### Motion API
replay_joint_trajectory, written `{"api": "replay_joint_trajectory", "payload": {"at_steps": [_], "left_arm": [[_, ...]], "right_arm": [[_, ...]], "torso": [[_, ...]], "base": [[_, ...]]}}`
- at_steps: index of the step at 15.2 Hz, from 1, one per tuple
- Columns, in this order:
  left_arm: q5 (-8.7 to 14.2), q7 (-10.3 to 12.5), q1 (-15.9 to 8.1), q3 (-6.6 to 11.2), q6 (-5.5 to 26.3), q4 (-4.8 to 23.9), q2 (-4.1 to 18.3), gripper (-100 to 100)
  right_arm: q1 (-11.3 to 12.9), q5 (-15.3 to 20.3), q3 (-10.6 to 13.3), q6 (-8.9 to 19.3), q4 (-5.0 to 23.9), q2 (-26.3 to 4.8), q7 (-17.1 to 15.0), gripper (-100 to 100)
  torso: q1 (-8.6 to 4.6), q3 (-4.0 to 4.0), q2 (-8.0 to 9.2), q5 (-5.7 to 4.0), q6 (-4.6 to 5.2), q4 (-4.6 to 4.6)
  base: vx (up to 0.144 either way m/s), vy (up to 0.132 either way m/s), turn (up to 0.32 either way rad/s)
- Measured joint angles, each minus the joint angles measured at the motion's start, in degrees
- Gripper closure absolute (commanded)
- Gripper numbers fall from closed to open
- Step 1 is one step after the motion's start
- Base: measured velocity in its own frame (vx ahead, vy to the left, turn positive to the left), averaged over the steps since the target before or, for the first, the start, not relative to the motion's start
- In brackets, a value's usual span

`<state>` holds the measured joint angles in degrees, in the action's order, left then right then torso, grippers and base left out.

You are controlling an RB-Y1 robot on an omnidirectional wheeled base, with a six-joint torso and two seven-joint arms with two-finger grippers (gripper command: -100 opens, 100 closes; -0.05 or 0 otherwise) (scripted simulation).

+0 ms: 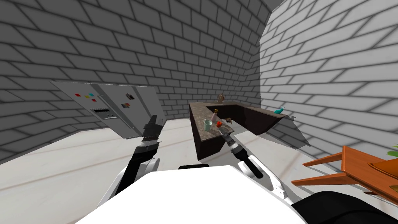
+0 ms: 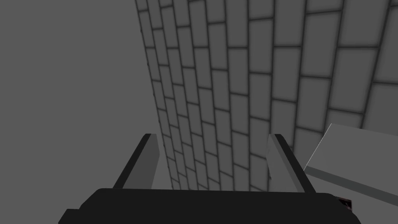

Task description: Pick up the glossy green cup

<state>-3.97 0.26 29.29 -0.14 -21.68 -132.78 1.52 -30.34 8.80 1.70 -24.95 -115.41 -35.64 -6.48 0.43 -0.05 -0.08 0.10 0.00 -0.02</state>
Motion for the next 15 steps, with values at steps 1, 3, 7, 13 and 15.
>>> {"api": "replay_joint_trajectory", "payload": {"at_steps": [1, 3, 7, 13, 15], "left_arm": [[0.0, 0.0, 0.0, 0.0, 0.0, 0.0, 0.0, 0], [0.0, 0.0, 0.0, 0.0, 0.0, 0.0, 0.0, 0], [0.0, 0.0, 0.0, 0.0, 0.0, 0.0, 0.0, 0], [0.0, 0.0, 0.0, 0.0, 0.0, 0.0, 0.0, 0], [0.0, 0.0, 0.0, 0.0, 0.0, 0.0, 0.0, 0]], "right_arm": [[-0.1, 0.2, -0.1, -0.2, 0.6, -1.3, 0.0, -100], [-0.1, 0.6, -0.2, -0.1, 1.3, -3.3, 0.0, -100], [-0.5, 1.9, -0.4, -0.3, 4.1, -8.2, 0.2, -100], [-0.9, 3.5, -0.6, -0.3, 7.3, -15.4, 0.4, -100], [-1.4, 4.0, -0.9, -0.1, 8.0, -18.1, 0.4, -100]], "torso": [[-0.05, 0.0, 0.01, 0.0, 0.0, 0.0], [-0.13, 0.03, 0.06, -0.03, 0.0, 0.01], [0.06, 0.01, 0.01, 0.01, 0.0, 0.01], [0.04, -0.03, -0.05, 0.0, 0.0, -0.01], [0.01, -0.03, -0.05, 0.02, 0.0, -0.01]], "base": [[-0.001, 0.049, -0.002], [-0.004, 0.086, -0.019], [0.013, 0.107, -0.02], [0.023, 0.101, -0.014], [0.018, 0.066, -0.012]]}}
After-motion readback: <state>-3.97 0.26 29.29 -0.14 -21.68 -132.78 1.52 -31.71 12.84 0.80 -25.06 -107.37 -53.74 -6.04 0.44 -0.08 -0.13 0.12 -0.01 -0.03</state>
